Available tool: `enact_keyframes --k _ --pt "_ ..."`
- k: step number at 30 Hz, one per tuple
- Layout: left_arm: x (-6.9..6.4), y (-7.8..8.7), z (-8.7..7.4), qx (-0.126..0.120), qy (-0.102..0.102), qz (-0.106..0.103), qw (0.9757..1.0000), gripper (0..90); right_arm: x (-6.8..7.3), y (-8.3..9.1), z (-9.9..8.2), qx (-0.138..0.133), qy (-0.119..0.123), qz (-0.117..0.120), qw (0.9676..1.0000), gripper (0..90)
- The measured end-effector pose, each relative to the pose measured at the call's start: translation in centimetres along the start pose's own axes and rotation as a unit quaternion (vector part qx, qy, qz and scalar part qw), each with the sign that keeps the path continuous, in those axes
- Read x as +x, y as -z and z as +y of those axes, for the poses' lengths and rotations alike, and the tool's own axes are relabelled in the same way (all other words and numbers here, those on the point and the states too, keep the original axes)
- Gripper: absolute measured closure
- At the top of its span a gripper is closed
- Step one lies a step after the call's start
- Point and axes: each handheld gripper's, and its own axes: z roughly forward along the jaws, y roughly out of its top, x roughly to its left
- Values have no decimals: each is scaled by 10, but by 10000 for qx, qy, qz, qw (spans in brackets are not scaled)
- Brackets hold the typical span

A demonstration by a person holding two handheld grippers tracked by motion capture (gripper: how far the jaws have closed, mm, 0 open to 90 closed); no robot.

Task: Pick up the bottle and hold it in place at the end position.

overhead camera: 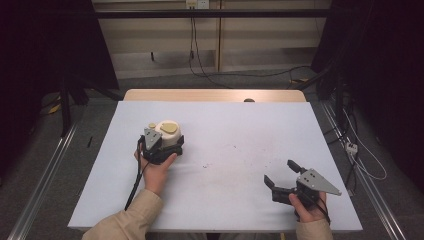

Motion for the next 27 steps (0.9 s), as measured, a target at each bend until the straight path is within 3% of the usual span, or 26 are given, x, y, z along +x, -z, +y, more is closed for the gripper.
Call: enact_keyframes --k 5,27 --pt "-2 0 1 -20 85 -137 9999 55 0 0 0 -7 -14 5 10000 40" --pt "-20 -1 13 -64 23 -550 9985 57 0 0 1 -24 12 32 10000 41"
